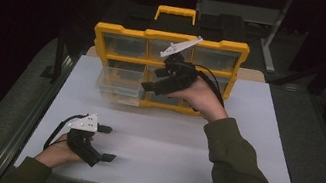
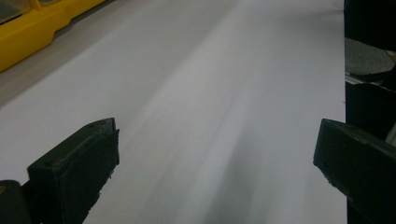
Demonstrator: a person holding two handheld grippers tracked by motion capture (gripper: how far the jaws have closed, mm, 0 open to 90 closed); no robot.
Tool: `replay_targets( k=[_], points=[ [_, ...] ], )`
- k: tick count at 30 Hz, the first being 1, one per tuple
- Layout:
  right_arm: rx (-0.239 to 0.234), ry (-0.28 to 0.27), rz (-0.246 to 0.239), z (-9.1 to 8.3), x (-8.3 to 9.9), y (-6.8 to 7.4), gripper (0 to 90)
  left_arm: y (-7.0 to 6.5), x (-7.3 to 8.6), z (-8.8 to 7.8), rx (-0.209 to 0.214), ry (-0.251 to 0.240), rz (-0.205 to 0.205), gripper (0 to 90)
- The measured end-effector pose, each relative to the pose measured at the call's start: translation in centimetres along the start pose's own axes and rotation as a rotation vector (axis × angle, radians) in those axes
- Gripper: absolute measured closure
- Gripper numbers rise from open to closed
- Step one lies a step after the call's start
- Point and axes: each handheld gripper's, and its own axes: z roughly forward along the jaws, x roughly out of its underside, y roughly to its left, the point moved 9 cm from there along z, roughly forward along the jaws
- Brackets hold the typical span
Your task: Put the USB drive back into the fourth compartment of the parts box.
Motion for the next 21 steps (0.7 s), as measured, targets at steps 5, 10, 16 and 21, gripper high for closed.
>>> replay_targets(
  k=[5, 10, 16, 21],
  points=[
    [0.015, 0.0, 0.007, -0.8, 1.6, -0.3, 24.2, 0.0, 0.0, 0.0, -0.001, 0.001, -0.001, 0.0],
    [0.033, -0.01, 0.032, -1.6, 3.0, -0.7, 19.0, 0.0, 0.0, 0.0, 0.0, 0.002, -0.002, 0.0],
    [0.043, -0.013, 0.053, -2.0, 4.6, -0.9, 15.7, 0.0, 0.1, 0.1, 0.002, 0.004, -0.004, 0.0],
    [0.058, -0.022, 0.079, -2.3, 6.7, -0.8, 13.4, -0.1, 0.1, 0.1, 0.002, 0.002, -0.005, 0.0]
  ],
)
